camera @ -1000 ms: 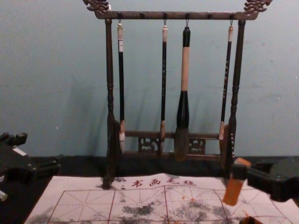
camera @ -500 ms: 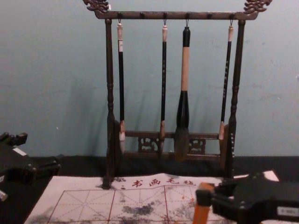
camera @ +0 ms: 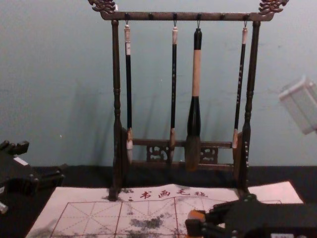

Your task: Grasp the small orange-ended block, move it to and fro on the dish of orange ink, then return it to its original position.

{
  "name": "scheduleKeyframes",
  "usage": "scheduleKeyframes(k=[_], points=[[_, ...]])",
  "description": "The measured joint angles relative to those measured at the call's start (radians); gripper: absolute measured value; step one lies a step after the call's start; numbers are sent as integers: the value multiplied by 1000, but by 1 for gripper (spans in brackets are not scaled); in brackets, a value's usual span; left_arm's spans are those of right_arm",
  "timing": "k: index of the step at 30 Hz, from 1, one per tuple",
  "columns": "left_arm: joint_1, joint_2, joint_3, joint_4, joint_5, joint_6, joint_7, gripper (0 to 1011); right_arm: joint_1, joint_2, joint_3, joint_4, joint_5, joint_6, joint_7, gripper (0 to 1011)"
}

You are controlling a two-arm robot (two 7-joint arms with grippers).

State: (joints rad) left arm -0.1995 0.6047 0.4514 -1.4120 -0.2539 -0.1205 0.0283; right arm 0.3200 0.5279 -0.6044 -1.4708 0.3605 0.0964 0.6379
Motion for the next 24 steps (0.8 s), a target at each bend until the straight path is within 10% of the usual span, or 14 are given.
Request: scheduleKeyframes(k=[24], points=[[0,0,0,0,0,0,0,1002,54,-47,-41,58,-55,36,-7,80]])
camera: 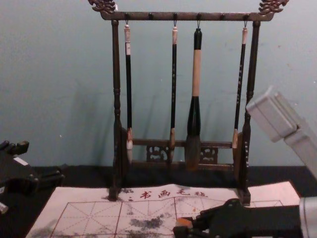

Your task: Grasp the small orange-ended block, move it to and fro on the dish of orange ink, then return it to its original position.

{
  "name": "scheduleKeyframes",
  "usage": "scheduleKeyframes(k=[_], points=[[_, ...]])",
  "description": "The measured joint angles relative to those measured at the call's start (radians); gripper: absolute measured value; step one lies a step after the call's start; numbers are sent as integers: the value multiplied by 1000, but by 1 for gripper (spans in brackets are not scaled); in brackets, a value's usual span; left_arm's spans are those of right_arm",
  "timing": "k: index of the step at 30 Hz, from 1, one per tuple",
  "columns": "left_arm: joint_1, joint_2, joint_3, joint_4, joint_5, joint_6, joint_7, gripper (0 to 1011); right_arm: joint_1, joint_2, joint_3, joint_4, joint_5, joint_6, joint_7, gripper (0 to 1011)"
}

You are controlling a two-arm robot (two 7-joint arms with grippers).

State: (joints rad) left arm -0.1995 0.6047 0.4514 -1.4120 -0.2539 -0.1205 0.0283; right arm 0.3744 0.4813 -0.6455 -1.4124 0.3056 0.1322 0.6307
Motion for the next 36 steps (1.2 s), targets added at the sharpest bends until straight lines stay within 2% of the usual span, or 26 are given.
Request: scheduleKeyframes(k=[10,17,26,36], points=[[0,0,0,0,0,0,0,1001,13,-10,8,20,-10,7,-12,80],[0,0,0,0,0,0,0,1001,13,-8,28,22,-9,13,-23,80],[0,0,0,0,0,0,0,1001,-5,12,38,-5,-3,19,-22,80],[0,0,0,0,0,0,0,1001,-44,50,46,-62,11,21,-7,80]])
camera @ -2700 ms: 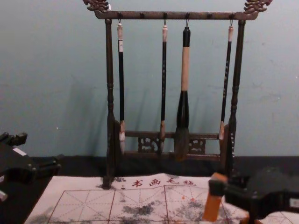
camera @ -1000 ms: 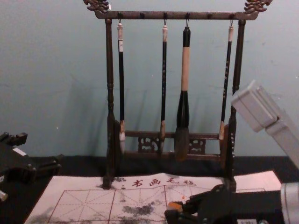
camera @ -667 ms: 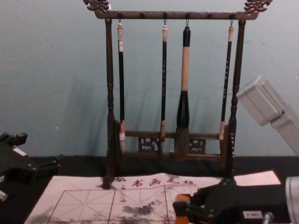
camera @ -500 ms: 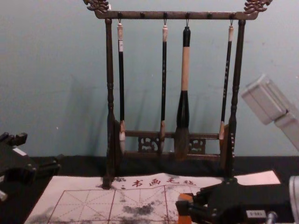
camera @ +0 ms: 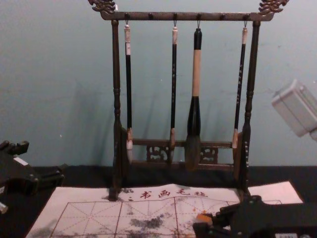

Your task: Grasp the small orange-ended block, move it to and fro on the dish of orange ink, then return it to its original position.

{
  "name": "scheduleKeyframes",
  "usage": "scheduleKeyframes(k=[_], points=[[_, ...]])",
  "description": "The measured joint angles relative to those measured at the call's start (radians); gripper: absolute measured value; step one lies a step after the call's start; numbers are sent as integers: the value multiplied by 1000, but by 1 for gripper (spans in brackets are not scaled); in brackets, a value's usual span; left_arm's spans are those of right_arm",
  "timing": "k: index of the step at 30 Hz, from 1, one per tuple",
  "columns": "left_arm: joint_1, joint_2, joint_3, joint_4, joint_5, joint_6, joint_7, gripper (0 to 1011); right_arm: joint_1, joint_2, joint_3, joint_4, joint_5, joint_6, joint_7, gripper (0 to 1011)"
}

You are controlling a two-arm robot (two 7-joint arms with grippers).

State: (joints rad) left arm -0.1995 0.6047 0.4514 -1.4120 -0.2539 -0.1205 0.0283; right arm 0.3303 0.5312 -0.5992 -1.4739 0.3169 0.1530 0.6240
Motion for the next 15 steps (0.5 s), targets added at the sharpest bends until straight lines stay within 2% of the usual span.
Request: scheduleKeyframes(k=[8,15], points=[[0,0,0,0,0,0,0,1001,-14,11,-11,-27,6,-1,14,80],[0,0,0,0,0,0,0,1001,-5,-1,-30,-22,1,-2,16,80]])
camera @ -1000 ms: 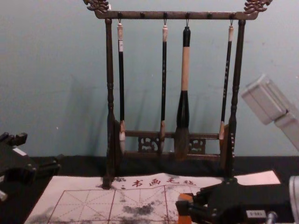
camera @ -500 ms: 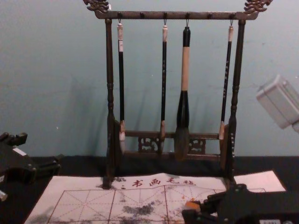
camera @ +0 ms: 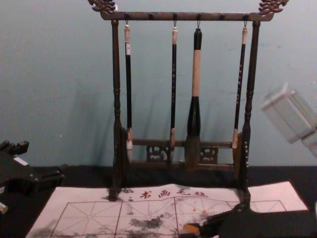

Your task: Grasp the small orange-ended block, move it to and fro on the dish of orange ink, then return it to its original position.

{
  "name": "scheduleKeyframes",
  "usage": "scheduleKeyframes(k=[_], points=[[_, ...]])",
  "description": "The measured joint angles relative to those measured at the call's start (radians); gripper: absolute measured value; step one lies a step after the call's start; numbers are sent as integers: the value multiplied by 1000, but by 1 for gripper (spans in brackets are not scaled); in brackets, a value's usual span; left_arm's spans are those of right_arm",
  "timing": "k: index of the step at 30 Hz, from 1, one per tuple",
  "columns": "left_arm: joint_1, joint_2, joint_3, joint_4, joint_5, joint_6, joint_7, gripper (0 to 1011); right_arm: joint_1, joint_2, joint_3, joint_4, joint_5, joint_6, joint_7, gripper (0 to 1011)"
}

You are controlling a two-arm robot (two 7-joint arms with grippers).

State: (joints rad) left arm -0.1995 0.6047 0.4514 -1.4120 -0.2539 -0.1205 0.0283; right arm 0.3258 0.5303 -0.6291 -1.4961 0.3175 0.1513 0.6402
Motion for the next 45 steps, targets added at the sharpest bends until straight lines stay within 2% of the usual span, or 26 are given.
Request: scheduleKeyframes(k=[13,24,37,45], points=[[0,0,0,0,0,0,0,1001,54,-53,-19,69,-32,13,-22,80],[0,0,0,0,0,0,0,1001,77,-77,-5,108,-45,32,-48,81],[0,0,0,0,0,0,0,1001,54,-49,29,72,-41,48,-57,80],[0,0,0,0,0,0,0,1001,18,-9,44,19,-29,57,-50,80]])
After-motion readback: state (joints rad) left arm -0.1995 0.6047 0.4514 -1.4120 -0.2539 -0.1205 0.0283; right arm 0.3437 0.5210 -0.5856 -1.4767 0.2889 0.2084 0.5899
